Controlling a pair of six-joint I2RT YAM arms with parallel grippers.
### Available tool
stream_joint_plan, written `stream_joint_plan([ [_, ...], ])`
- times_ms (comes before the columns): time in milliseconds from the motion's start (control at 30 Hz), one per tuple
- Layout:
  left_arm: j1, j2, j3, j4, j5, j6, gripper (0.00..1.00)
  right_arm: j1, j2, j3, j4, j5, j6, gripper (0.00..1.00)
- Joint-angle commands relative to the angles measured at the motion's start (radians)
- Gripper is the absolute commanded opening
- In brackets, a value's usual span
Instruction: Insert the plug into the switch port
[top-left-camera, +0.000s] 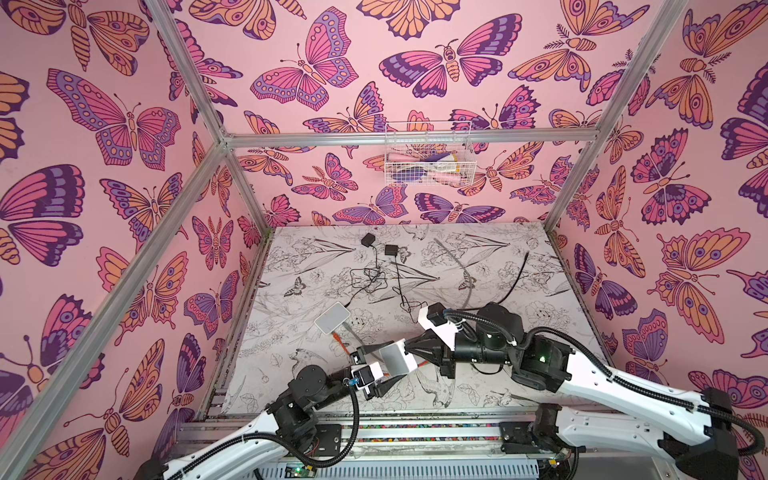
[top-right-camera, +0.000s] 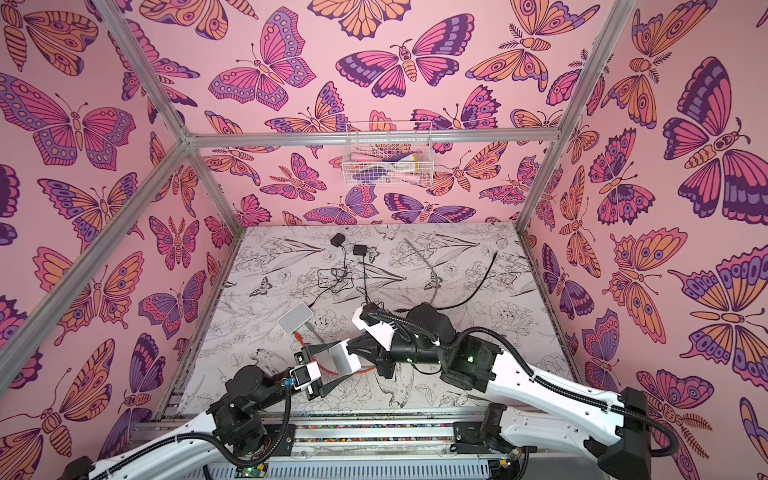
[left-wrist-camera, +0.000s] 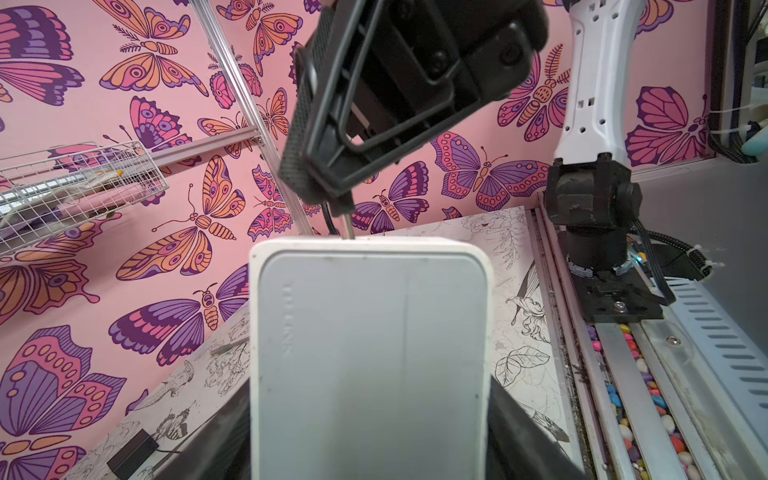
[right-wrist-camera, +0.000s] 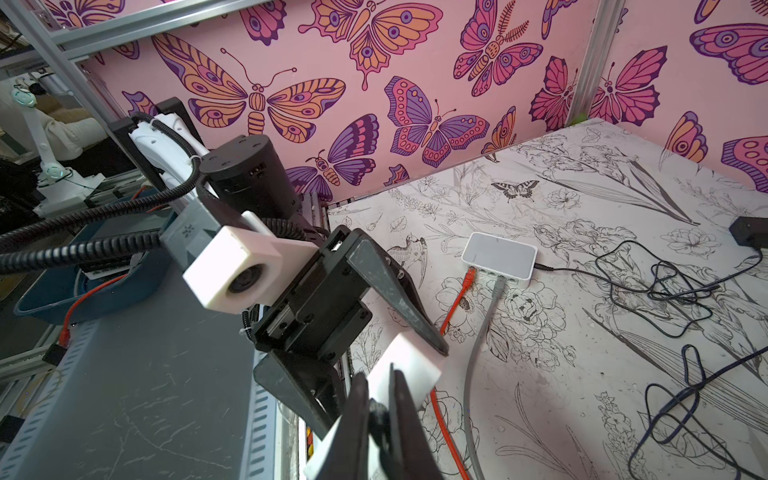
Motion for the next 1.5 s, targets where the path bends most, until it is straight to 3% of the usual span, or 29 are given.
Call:
stream_joint_plan([
  [0, -0.007, -0.01, -0.001, 0.048, -0.003, -0.013, 0.0, 0.01, 0.009, 0.027, -0.012, 0.023, -0.02, 0.0],
  [633, -0.007, -0.06, 0.0, 0.023, -0.032, -0.034, 0.0, 0.085, 0.055, 0.046, -0.076, 0.183, -0.073, 0.0],
  [900, -0.007, -0.097, -0.018, 0.019, -0.005, -0.007, 0.0, 0.089, -0.041, 0.025, -0.03, 0.152, -0.061, 0.0],
  [1167, -0.043, -0.146, -0.005, 0.014, -0.032, 0.142, 0.0, 0.089, -0.166, -0.005, 0.026, 0.097, -0.038, 0.0],
  [1333, -0.13, -0.142, 0.039, 0.014, -0.104, 0.316, 0.0, 0.089, -0.165, 0.019, 0.011, 0.066, -0.041, 0.0],
  [1467, -0.163, -0.144, 0.06, 0.014, -0.124, 0.376, 0.0, 0.089, -0.149, 0.043, 0.004, 0.029, -0.046, 0.0],
])
